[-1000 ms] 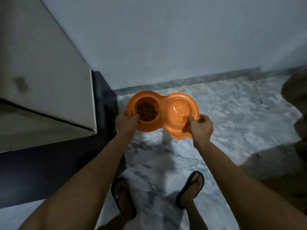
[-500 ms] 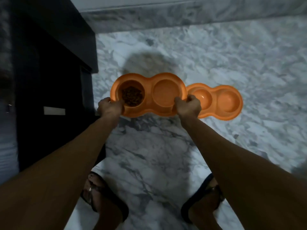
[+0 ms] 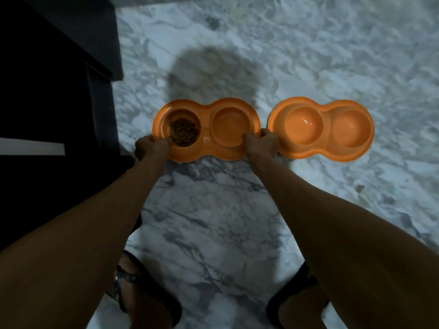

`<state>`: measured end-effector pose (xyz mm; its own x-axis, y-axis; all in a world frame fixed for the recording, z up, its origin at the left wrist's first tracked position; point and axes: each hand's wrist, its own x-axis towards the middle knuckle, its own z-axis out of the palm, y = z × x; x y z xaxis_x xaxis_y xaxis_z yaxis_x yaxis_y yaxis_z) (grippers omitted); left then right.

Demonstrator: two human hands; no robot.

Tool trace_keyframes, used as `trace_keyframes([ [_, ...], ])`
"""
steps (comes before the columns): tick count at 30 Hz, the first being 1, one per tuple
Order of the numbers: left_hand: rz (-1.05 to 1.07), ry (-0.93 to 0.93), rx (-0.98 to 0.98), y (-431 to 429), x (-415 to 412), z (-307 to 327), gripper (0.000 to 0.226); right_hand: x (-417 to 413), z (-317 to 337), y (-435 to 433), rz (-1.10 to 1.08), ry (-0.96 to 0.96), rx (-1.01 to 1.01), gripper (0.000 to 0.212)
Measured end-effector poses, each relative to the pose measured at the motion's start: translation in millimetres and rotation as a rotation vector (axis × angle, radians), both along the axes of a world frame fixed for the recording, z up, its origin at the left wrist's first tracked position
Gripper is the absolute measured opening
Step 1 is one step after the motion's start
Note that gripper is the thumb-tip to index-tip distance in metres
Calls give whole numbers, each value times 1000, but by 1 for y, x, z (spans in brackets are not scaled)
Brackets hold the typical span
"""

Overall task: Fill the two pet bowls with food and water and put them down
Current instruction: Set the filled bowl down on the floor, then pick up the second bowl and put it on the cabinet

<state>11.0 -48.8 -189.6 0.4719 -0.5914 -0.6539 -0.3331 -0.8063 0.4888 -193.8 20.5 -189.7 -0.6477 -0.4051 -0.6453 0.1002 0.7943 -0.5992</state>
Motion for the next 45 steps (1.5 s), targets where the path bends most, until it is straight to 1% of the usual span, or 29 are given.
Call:
trace_keyframes([
  [5,4,-20,33,-2,3,-6,33,-1,-5,0,17,0,11,16],
  [6,9,-22,30,-2,1,-5,36,-2,-4,0,25,-4,7,20],
  [7,11,-29,22,-1,-1,-3,39,-3,-3,1,27,-18,7,29],
  [9,27,-53,2,2,-8,2,48,-7,4,2,5,-21,19,54],
  [10,43,-73,2,6,-14,8,59,-10,7,3,-5,2,22,60],
  [11,55,-97,9,10,-21,14,67,-16,11,6,-14,29,18,59],
  [12,66,-120,9,14,-31,22,72,-23,17,8,-20,52,7,53],
  [13,74,-146,8,18,-40,28,73,-28,23,10,-23,62,12,48],
  [15,54,-146,-25,27,-66,42,72,-48,35,16,-57,75,38,46],
  [18,-44,-85,-95,43,-116,52,64,-95,47,31,-99,144,62,41],
  [21,-187,-46,-57,65,-169,50,46,-143,51,50,-139,189,96,34],
  [22,-217,-6,-29,74,-187,46,39,-159,50,57,-158,208,108,35],
  [23,-232,51,-1,82,-206,44,37,-173,49,63,-167,231,127,38],
  [24,-239,108,22,89,-222,39,43,-188,45,68,-166,246,152,43],
  [25,-235,150,54,93,-236,32,58,-201,42,72,-160,243,182,50],
  [26,-215,163,95,97,-249,26,76,-214,37,76,-150,230,211,57],
  [27,-189,171,136,100,-259,21,89,-225,32,80,-143,211,238,62],
  [28,-159,181,152,101,-268,16,94,-234,26,83,-140,189,255,65],
  [30,-112,175,158,103,-283,7,92,-248,17,90,-128,146,252,63],
  [33,-74,134,144,102,-289,-6,83,-256,6,96,-97,123,210,48],
  [35,-37,147,137,101,-288,-10,79,-258,5,99,-91,130,197,44],
  [38,27,202,86,101,-282,-5,87,-258,18,100,-94,115,174,46],
  [40,34,218,43,102,-274,-5,92,-255,38,100,-95,114,157,47],
  [41,40,229,17,102,-270,2,92,-254,54,98,-101,110,153,46],
  [43,60,242,-18,97,-265,28,102,-253,88,92,-125,109,142,43],
  [44,66,247,-25,93,-266,58,106,-254,110,88,-139,103,130,44],
  [45,67,245,-34,88,-268,94,103,-253,137,82,-147,90,119,46],
])
